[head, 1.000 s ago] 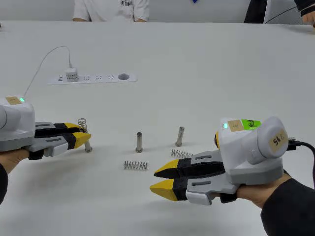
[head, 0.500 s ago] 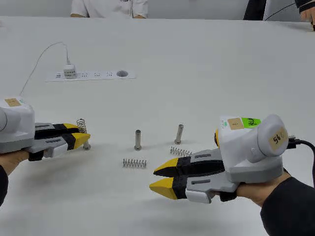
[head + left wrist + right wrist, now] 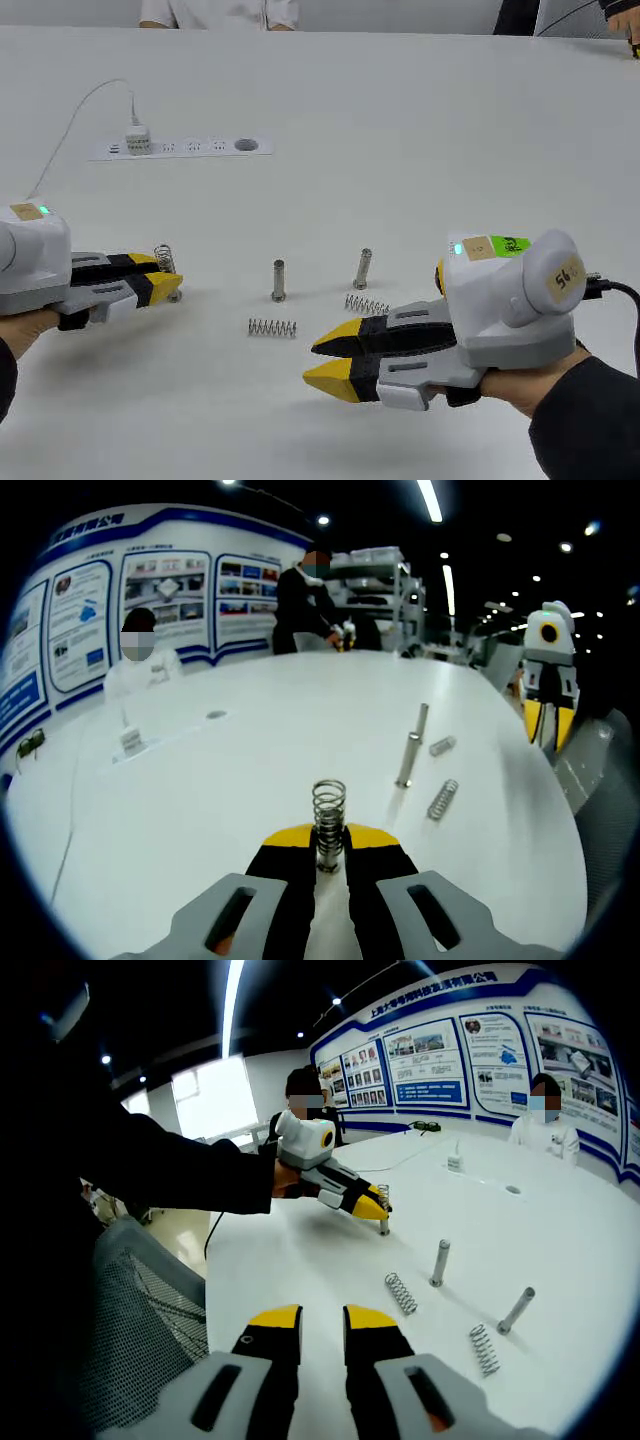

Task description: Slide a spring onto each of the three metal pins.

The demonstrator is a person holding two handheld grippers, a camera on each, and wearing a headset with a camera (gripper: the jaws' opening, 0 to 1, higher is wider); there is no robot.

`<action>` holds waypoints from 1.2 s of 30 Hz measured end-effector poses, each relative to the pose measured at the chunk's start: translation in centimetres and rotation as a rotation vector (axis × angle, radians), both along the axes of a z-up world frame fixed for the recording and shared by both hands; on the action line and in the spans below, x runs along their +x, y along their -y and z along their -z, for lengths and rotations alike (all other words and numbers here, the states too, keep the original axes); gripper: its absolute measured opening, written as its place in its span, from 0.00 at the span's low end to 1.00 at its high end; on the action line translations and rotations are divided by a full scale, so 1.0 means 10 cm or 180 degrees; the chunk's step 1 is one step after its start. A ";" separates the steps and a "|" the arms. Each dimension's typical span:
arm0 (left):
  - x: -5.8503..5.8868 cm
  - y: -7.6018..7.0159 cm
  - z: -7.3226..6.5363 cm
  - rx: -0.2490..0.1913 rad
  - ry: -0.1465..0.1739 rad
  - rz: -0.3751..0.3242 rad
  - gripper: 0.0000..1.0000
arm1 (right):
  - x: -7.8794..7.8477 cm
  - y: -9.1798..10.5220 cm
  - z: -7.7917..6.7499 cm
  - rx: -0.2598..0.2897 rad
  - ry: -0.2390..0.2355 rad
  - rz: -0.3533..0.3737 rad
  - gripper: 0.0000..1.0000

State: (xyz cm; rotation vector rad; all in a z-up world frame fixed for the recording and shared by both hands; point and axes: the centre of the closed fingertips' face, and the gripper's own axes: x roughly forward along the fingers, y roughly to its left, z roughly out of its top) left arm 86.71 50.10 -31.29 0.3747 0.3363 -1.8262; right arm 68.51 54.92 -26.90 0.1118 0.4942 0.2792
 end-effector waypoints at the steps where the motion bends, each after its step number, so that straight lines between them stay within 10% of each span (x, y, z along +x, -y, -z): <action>1: 0.00 0.00 0.00 0.0003 -0.0001 0.0002 0.10 | 0.00 0.00 0.00 0.0000 0.0000 0.0002 0.17; 36: -0.04 -0.02 0.16 0.0105 0.0031 0.0011 0.10 | -0.01 -0.01 0.04 0.0017 -0.0033 -0.0015 0.17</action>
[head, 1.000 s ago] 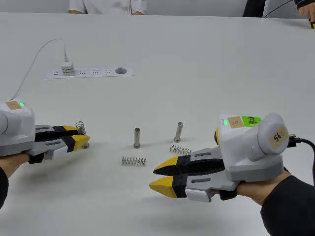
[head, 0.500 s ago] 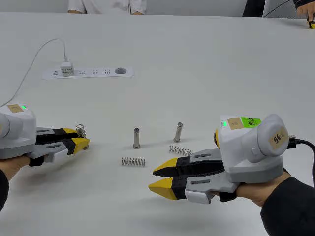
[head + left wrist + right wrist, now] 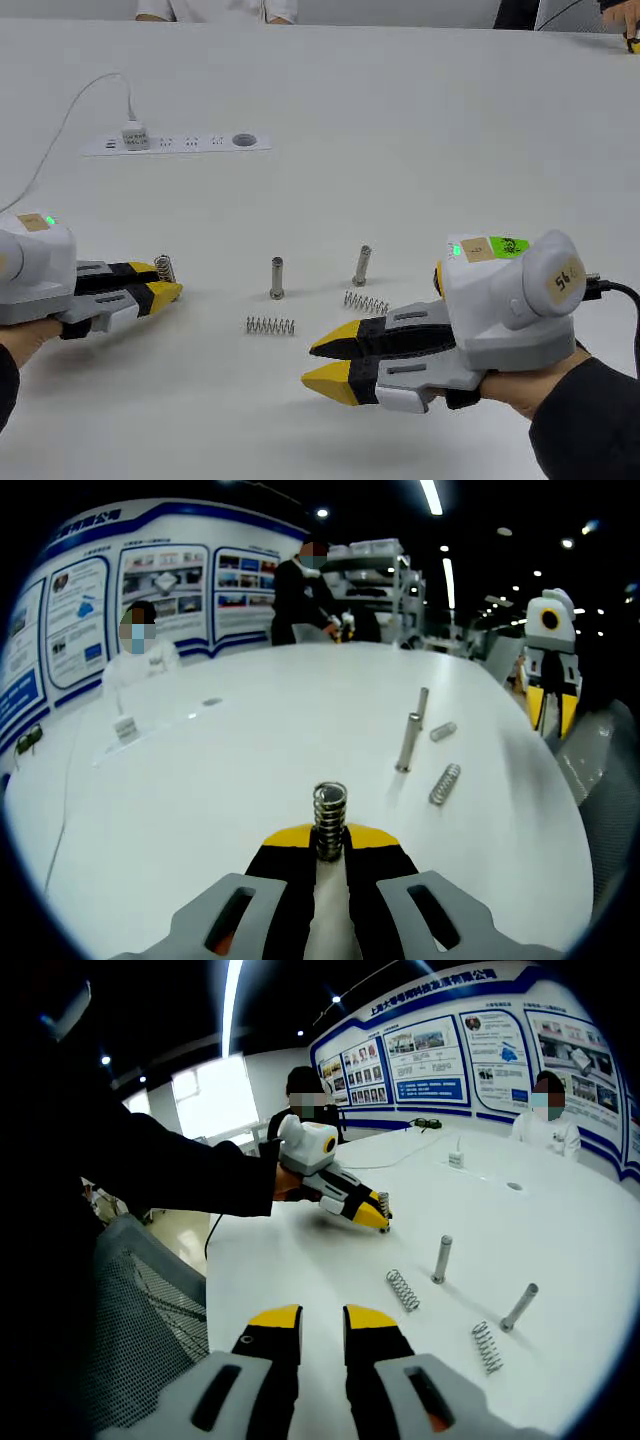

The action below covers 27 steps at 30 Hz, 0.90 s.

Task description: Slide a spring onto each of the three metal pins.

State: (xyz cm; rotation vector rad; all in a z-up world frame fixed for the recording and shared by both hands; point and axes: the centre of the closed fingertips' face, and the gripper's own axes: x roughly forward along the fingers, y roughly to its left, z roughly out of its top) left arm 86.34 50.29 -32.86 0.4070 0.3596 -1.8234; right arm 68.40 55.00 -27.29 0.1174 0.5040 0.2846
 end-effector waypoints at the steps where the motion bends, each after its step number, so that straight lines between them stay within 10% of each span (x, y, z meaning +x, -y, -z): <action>1: 0.00 0.00 0.00 0.0000 -0.0001 0.0000 0.10 | 0.00 0.00 0.00 0.0002 -0.0002 0.0000 0.17; 27: 0.01 -0.01 0.06 0.0042 -0.0022 -0.0011 0.11 | 0.00 0.02 0.01 0.0000 -0.0012 0.0009 0.17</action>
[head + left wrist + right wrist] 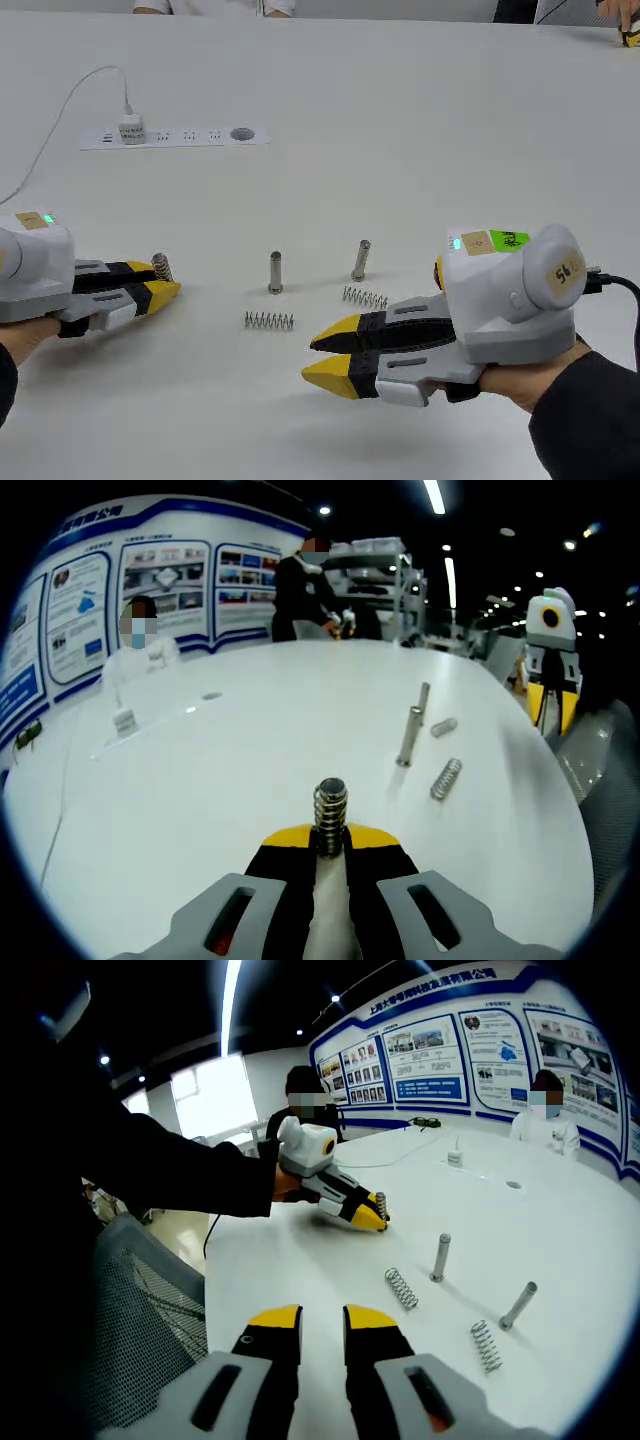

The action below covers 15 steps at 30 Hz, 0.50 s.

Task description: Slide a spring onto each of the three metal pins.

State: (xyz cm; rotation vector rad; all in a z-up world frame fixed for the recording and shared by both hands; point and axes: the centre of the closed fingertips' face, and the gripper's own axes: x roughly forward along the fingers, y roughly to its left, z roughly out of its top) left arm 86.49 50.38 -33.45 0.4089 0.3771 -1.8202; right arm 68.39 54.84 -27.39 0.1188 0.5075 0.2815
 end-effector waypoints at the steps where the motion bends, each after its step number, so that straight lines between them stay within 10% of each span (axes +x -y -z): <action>1: 0.00 0.00 0.00 0.0001 -0.0001 -0.0001 0.11 | 0.00 0.00 0.00 -0.0002 0.0001 0.0000 0.17; 15: 0.00 -0.02 -0.01 -0.0009 -0.0007 -0.0017 0.15 | 0.00 -0.01 -0.01 0.0008 0.0008 -0.0010 0.17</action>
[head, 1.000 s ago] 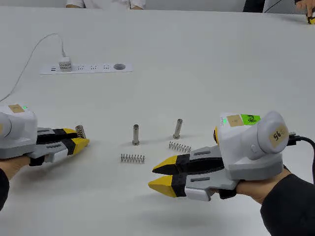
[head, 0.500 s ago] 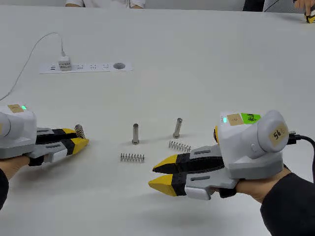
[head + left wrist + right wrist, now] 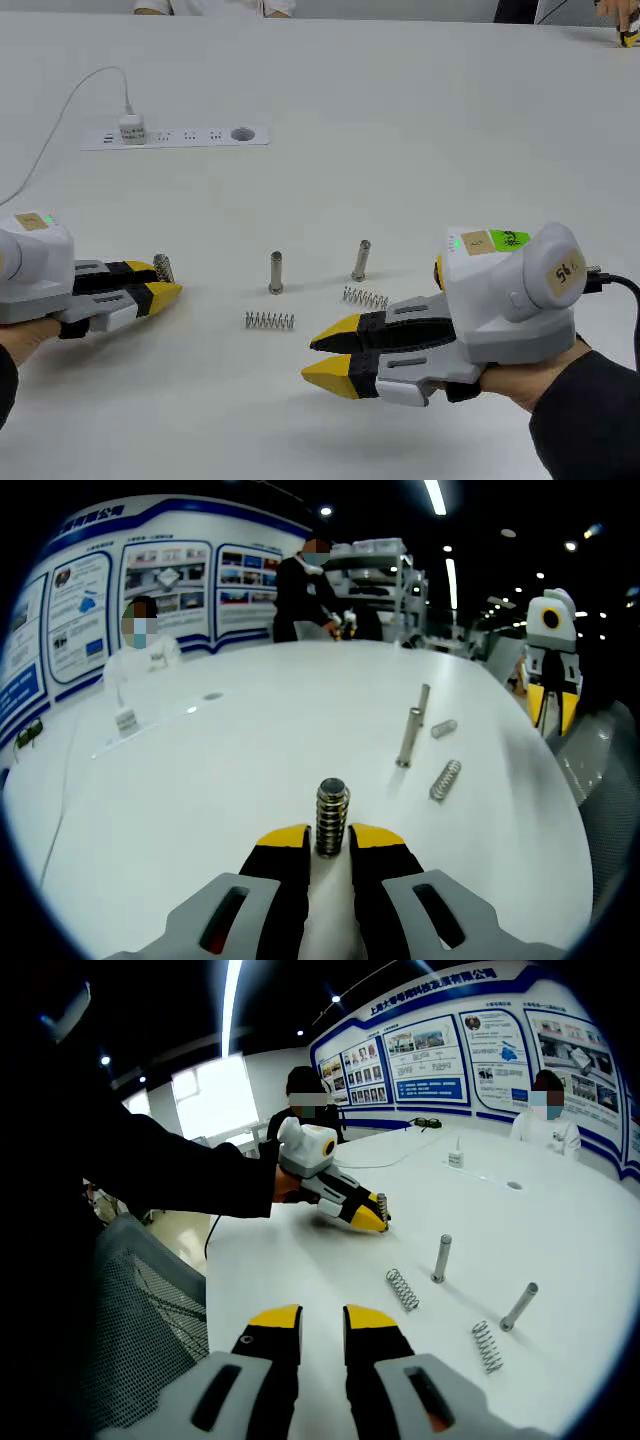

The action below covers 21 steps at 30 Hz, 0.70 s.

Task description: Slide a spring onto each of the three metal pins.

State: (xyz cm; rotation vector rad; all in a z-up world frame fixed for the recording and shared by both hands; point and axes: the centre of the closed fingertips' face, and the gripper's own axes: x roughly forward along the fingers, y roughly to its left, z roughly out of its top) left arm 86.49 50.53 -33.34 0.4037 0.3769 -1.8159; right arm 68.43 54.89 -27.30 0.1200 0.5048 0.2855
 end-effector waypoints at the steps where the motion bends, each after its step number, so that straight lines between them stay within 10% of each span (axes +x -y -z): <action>1: 0.00 0.00 0.00 -0.0004 -0.0002 -0.0002 0.16 | 0.00 0.00 0.00 -0.0003 -0.0001 -0.0001 0.17; 21: 0.07 -0.20 -0.10 -0.0038 -0.0041 -0.0168 0.30 | 0.00 -0.02 -0.01 -0.0018 0.0009 -0.0028 0.17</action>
